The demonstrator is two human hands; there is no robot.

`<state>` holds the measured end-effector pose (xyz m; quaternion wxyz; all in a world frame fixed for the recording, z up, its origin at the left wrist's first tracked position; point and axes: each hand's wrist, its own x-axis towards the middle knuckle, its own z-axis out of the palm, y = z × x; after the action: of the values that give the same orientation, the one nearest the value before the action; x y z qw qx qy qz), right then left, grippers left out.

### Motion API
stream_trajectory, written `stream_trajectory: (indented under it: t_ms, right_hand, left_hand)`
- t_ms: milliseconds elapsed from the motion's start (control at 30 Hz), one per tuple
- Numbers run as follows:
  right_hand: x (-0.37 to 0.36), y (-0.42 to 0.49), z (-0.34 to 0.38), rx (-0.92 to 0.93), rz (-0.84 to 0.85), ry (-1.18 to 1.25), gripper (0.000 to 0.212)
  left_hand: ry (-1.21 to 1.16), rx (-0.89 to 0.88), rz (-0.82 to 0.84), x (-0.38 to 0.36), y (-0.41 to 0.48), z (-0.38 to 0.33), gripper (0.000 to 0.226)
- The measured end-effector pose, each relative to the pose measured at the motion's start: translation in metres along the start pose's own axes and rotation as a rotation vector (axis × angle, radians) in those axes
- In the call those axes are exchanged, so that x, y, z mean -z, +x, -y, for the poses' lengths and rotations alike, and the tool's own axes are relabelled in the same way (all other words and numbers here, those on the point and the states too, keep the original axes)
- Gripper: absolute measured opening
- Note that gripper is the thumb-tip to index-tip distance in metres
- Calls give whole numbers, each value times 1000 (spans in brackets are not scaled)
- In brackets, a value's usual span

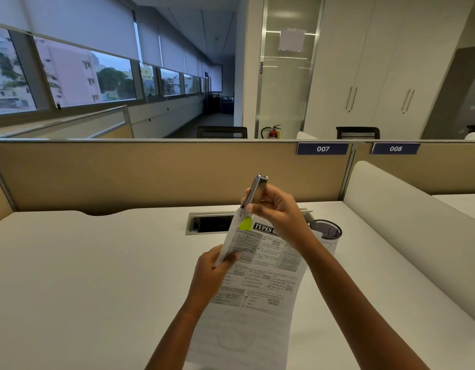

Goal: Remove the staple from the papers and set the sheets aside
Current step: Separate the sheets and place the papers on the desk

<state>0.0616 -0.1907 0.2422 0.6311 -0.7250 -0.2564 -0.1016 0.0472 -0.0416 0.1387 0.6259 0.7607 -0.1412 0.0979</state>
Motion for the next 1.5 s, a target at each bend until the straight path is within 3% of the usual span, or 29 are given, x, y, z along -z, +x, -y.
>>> stream_trajectory:
  t_ms: [233,333,400,567,767,933,1067,1233,1367,1500]
  right_hand:
    - [-2,-2,-1,-25,-11,-87,22]
    - [-5,-2,-1,-29,-12,-94,22]
    - [-7,-2,0,-32,-6,-91,21]
    - [-11,-2,0,-16,-34,-80,20]
    - [-13,-1,-10,-22,-108,-122,11]
    - [-12,2,-16,-26,-92,-113,17]
    - [-13,1,-20,-33,-69,-76,20]
    - [-12,-9,-36,56,-293,-54,22]
    - [8,-24,-67,-34,-527,-287,15]
    - [27,-52,-119,-313,-510,-635,29]
  left_hand:
    - [29,-19,-24,0,2,-7,12]
    - [-7,-76,-28,-2,7,-25,25]
    - [-16,-117,-79,-5,13,-34,35]
    - [74,-256,-225,-6,19,-40,17]
    - [143,-378,-312,-14,18,-39,22]
    - [108,-340,-312,-17,21,-31,25]
    - [52,-242,-200,-11,25,-22,25]
    - [29,-67,-315,-3,28,-4,29]
    - [-1,23,-416,5,24,10,18]
    - [-33,51,-498,9,21,16,13]
